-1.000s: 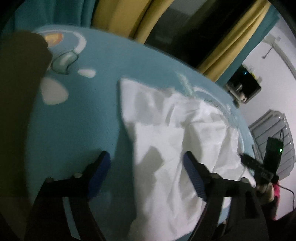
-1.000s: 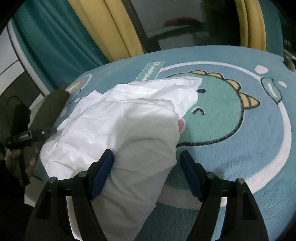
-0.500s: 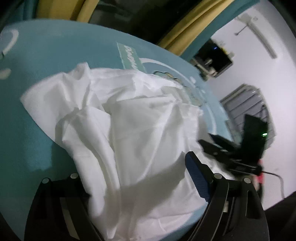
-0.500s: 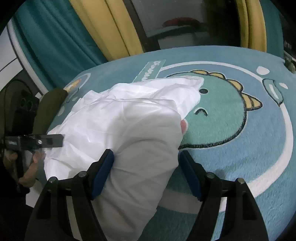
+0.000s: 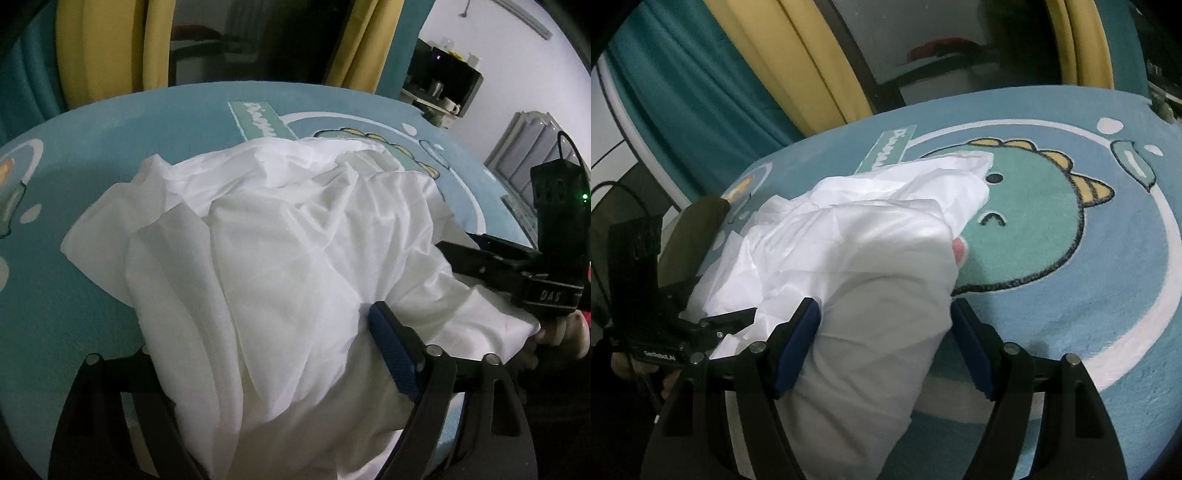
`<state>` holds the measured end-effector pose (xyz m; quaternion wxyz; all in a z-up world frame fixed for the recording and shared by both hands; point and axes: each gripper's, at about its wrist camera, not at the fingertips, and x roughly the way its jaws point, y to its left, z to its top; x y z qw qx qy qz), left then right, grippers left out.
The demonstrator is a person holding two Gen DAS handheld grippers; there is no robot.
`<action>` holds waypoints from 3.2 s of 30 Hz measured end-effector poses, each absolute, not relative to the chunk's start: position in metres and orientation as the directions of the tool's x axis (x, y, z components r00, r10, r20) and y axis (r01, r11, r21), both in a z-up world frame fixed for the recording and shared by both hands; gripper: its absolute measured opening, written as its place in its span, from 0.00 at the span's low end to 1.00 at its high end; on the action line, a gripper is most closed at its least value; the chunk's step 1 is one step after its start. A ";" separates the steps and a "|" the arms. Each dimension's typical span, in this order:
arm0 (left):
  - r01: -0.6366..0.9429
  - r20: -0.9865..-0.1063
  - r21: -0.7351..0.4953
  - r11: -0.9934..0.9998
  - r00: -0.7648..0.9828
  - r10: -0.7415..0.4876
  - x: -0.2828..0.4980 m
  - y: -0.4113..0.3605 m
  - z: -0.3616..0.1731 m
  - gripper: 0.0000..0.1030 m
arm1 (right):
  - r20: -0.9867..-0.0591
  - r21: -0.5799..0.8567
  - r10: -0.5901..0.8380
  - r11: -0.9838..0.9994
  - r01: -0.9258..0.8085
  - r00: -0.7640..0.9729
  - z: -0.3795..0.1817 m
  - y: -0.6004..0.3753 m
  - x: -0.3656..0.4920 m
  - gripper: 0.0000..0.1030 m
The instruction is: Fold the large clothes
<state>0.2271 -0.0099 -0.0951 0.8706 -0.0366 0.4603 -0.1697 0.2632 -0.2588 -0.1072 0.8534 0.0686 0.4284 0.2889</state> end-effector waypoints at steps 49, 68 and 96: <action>0.200 -0.444 -0.197 0.960 0.855 -0.269 0.221 0.155 0.051 0.22 | -0.308 0.284 0.820 0.564 -0.775 0.483 0.046 -0.072 0.290 0.20; 0.009 -0.738 -0.230 0.973 0.650 -0.180 0.281 0.205 -0.057 0.27 | -0.631 0.459 0.668 0.731 -0.505 0.395 -0.118 -0.048 0.371 0.38; -0.178 -0.719 -0.071 0.982 0.692 0.074 0.190 0.184 -0.030 0.36 | -0.686 0.292 0.549 0.808 -0.511 0.477 -0.105 -0.103 0.297 0.80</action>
